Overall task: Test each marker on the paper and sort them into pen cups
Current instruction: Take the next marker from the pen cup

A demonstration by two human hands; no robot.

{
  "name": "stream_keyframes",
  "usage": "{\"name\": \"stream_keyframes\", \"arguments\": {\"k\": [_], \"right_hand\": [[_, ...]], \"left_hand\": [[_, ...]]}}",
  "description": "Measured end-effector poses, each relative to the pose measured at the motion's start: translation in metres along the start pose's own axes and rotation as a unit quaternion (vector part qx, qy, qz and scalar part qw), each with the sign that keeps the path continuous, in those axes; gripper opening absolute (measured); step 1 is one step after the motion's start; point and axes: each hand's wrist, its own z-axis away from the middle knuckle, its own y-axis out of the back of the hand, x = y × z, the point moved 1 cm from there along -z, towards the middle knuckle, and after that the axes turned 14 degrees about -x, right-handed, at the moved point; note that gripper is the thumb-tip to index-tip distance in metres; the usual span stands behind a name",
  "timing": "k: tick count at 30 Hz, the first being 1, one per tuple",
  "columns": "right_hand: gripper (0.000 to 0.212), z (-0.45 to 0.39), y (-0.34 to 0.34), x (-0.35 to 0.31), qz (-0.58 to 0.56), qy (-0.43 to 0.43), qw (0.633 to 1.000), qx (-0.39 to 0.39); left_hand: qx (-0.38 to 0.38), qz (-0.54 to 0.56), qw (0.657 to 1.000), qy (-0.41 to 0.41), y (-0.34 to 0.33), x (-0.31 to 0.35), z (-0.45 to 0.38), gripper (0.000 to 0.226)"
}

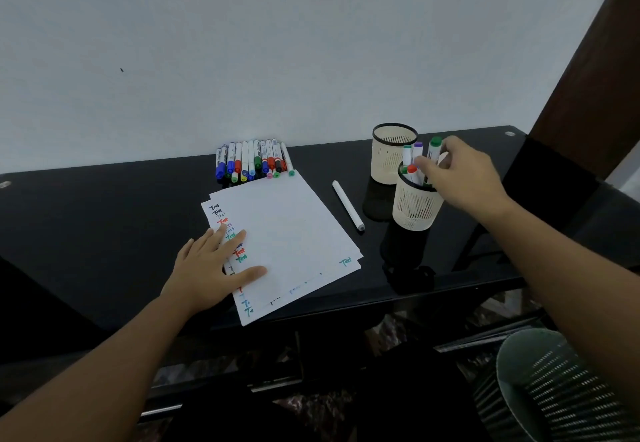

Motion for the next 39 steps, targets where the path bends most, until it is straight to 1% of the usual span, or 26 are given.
{"name": "stream_keyframes", "arguments": {"k": [2, 4, 6, 7, 10, 12, 16, 18, 19, 23, 27, 30, 32, 35, 37, 39], "right_hand": [[0.025, 0.002, -0.002, -0.001, 0.012, 0.013, 1.000, 0.011], [0.027, 0.001, -0.004, 0.000, 0.031, 0.010, 0.999, 0.002], [0.037, 0.001, -0.006, 0.001, 0.057, 0.003, 0.998, -0.011], [0.040, 0.001, -0.007, 0.001, 0.061, 0.001, 0.998, -0.006], [0.037, 0.004, -0.006, 0.001, 0.037, 0.015, 0.999, 0.033], [0.038, 0.005, -0.007, 0.001, 0.054, 0.028, 0.997, 0.048], [0.046, 0.003, -0.013, 0.009, 0.112, -0.003, 0.993, 0.020], [0.051, 0.004, -0.014, 0.011, 0.100, -0.015, 0.995, 0.011], [0.050, 0.006, -0.014, 0.010, 0.092, -0.011, 0.996, 0.013], [0.043, 0.010, -0.012, 0.002, 0.070, 0.029, 0.996, 0.050], [0.031, 0.008, -0.013, -0.015, 0.052, 0.080, 0.992, 0.086], [0.024, 0.005, -0.020, -0.032, 0.064, 0.120, 0.987, 0.086], [0.022, 0.005, -0.028, -0.047, 0.074, 0.155, 0.982, 0.083], [0.018, 0.003, -0.049, -0.070, 0.092, 0.204, 0.973, 0.060], [0.017, -0.003, -0.070, -0.083, 0.097, 0.232, 0.968, 0.019], [0.018, -0.010, -0.093, -0.092, 0.096, 0.241, 0.965, -0.037]], "left_hand": [[-0.001, 0.001, 1.000, 0.000, 0.000, -0.001, 0.000, 0.110], [-0.001, 0.000, 1.000, 0.001, -0.001, -0.002, -0.001, 0.110], [0.002, 0.000, 1.000, 0.000, -0.001, -0.002, -0.001, 0.109], [0.002, 0.001, 1.000, 0.000, -0.001, -0.002, -0.001, 0.109], [0.001, 0.004, 1.000, 0.000, -0.001, -0.001, -0.001, 0.109], [0.003, 0.006, 1.000, 0.000, -0.001, -0.002, -0.001, 0.109], [0.003, 0.004, 1.000, 0.000, 0.000, -0.002, -0.001, 0.110], [0.003, 0.001, 1.000, 0.000, -0.001, -0.001, -0.001, 0.110], [0.003, -0.001, 1.000, 0.000, -0.001, 0.000, -0.001, 0.111], [0.005, 0.002, 1.000, 0.002, 0.000, -0.001, -0.001, 0.112], [0.002, 0.009, 1.000, 0.001, 0.001, 0.000, -0.002, 0.114], [0.003, 0.034, 0.999, 0.001, 0.006, 0.001, -0.003, 0.113], [0.017, 0.060, 0.998, -0.001, 0.013, 0.000, -0.005, 0.111], [0.044, 0.108, 0.993, -0.014, 0.023, -0.007, -0.012, 0.103], [0.047, 0.129, 0.990, -0.016, 0.027, -0.012, -0.016, 0.098], [0.050, 0.118, 0.992, -0.011, 0.029, -0.016, -0.018, 0.099]]}}
